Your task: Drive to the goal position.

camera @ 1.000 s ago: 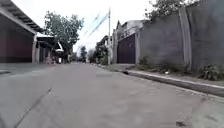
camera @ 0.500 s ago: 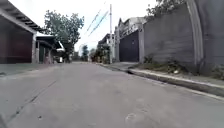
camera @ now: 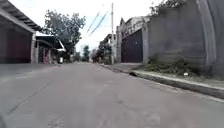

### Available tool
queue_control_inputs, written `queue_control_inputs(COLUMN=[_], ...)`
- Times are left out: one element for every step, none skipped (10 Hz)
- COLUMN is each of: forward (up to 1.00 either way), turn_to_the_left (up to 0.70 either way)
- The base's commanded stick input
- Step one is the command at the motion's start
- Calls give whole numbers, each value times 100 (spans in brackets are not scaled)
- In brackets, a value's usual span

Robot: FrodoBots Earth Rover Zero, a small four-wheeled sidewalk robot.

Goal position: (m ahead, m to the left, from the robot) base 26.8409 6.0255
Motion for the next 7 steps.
queue_control_inputs(forward=[100,100,100,100,100,100,100], turn_to_the_left=[0,0,0,0,0,0,0])
